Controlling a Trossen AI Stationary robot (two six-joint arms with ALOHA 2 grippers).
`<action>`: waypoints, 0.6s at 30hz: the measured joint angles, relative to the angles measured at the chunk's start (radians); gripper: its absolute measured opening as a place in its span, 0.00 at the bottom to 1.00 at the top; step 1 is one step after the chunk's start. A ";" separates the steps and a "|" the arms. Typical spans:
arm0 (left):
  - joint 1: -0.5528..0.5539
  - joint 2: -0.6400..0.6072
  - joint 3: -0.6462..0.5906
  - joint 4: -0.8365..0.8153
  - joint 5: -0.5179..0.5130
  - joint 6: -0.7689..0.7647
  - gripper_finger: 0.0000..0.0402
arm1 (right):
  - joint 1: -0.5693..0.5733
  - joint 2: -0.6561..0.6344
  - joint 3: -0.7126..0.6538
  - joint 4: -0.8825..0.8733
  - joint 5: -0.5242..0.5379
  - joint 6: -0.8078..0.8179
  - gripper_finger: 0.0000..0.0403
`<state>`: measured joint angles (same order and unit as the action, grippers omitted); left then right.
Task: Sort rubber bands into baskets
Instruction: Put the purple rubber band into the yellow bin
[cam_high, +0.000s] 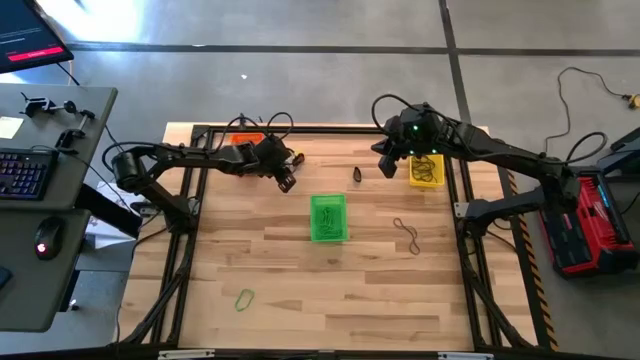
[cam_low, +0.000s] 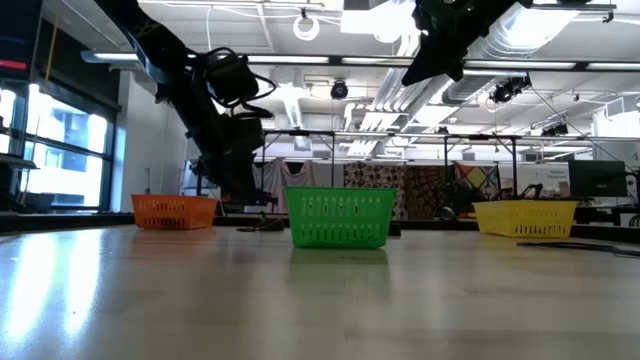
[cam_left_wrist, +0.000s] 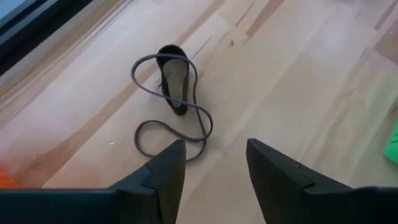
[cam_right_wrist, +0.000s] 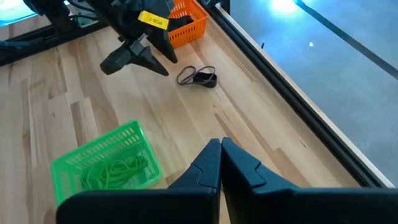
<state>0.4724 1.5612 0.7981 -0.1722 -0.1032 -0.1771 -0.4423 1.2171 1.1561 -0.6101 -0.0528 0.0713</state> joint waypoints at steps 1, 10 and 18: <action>0.001 0.000 -0.008 0.015 0.002 0.008 0.41 | 0.000 0.000 0.000 0.001 0.000 0.000 0.00; 0.000 0.110 -0.019 0.084 -0.020 0.015 0.40 | 0.000 0.000 0.000 0.002 0.000 -0.002 0.00; -0.002 0.160 -0.018 0.198 -0.055 -0.005 0.31 | 0.000 0.000 0.000 0.002 0.000 -0.001 0.00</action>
<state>0.4702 1.7214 0.7803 0.0259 -0.1579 -0.1818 -0.4423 1.2171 1.1561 -0.6083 -0.0525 0.0704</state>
